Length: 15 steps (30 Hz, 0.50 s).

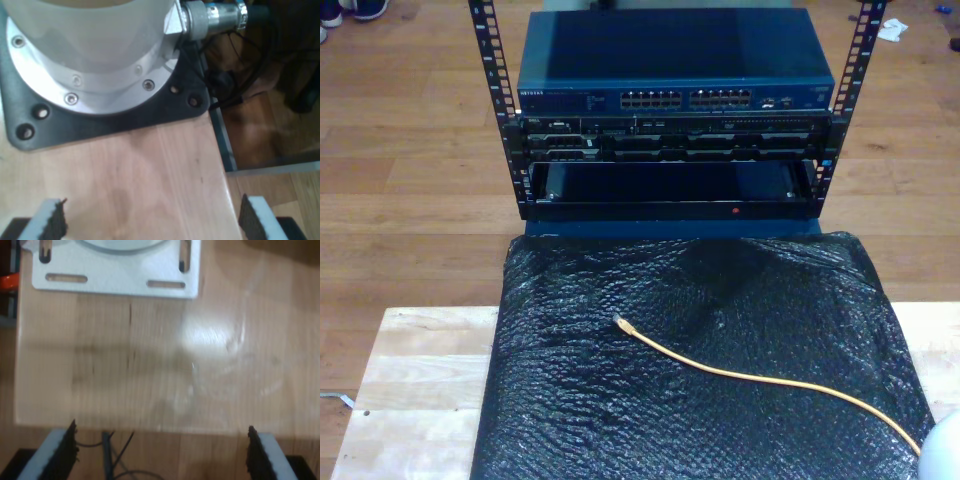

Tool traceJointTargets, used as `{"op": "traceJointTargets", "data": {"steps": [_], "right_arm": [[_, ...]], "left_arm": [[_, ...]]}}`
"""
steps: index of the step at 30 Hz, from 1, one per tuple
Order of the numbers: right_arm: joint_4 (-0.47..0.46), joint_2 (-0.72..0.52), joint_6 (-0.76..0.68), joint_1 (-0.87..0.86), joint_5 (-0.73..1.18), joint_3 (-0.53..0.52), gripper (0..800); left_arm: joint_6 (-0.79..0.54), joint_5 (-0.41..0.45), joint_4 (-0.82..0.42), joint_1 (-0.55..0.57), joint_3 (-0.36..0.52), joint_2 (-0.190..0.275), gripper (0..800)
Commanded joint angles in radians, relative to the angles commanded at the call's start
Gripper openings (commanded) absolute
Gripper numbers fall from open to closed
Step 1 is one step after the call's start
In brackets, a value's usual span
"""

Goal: Grab the cable and plug it in

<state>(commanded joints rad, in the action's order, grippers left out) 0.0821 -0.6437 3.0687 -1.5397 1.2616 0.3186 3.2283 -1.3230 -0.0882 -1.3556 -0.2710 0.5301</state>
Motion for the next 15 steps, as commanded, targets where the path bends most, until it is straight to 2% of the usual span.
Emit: {"op": "traceJointTargets", "data": {"steps": [4,11,15], "right_arm": [[0.018,0.04,-0.063,0.008,0.034,0.068,798],[0.133,0.072,-0.133,0.009,0.121,0.173,798],[0.153,0.084,-0.215,0.025,0.16,0.219,798]], "left_arm": [[0.0,-0.078,0.06,0.018,-0.051,0.0,800],[0.037,-0.236,0.135,0.086,-0.144,0.003,800],[0.132,-0.253,0.155,0.16,-0.173,0.003,800]]}}
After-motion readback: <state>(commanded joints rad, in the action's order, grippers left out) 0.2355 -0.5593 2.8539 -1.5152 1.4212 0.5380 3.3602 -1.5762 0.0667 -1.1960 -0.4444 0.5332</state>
